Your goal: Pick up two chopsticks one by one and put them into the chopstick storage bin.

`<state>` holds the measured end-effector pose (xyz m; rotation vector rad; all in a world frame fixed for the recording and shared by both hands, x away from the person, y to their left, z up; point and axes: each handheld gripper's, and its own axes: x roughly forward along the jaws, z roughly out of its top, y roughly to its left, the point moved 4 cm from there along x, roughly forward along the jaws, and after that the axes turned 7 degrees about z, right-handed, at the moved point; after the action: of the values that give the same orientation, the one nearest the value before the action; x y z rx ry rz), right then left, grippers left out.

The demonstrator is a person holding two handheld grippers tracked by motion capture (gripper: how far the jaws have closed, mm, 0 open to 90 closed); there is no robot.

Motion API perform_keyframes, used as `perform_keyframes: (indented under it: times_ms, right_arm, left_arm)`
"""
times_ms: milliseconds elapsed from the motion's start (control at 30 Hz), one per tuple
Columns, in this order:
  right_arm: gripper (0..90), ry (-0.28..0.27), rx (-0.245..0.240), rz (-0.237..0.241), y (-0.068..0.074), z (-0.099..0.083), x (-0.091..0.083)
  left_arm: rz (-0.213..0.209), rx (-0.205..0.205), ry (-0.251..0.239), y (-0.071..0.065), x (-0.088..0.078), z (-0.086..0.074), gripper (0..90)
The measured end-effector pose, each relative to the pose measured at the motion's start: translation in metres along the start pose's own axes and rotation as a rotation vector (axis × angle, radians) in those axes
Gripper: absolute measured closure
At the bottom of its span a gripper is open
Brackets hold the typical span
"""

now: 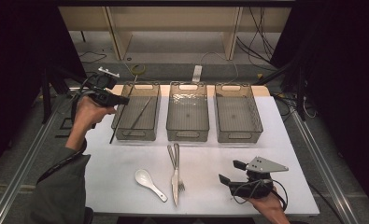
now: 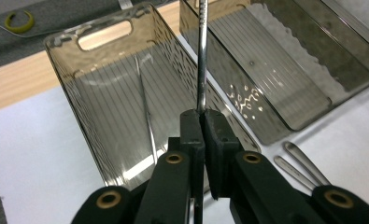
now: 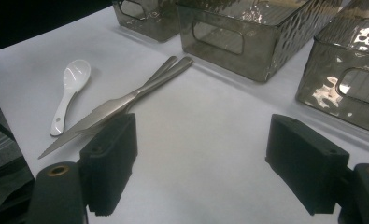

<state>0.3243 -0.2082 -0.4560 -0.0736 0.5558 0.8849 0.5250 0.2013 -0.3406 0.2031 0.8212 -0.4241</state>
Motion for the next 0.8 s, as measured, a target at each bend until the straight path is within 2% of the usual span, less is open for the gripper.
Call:
perform_keyframes:
  times_ms: [100,167,467,567,800]
  right_arm:
    - [25.6,-0.001,-0.002,0.003,0.000,0.000,0.000]
    - [25.6,0.000,-0.001,0.002,0.000,0.000,0.000]
    - [25.6,-0.004,0.005,0.005,0.001,0.000,0.001]
    - [25.6,-0.004,0.002,0.006,0.001,0.000,0.001]
    - [25.6,0.000,0.000,0.009,0.001,0.000,0.001]
  left_arm:
    - [0.011,0.002,-0.004,0.001,0.003,0.007,86.3]
    - [0.002,-0.005,0.008,0.002,0.006,0.010,86.2]
    - [0.031,-0.035,0.011,0.016,0.018,0.027,86.3]
    - [0.031,-0.033,0.005,0.017,0.020,0.030,86.2]
    - [0.051,-0.035,-0.046,0.022,0.019,0.043,86.2]
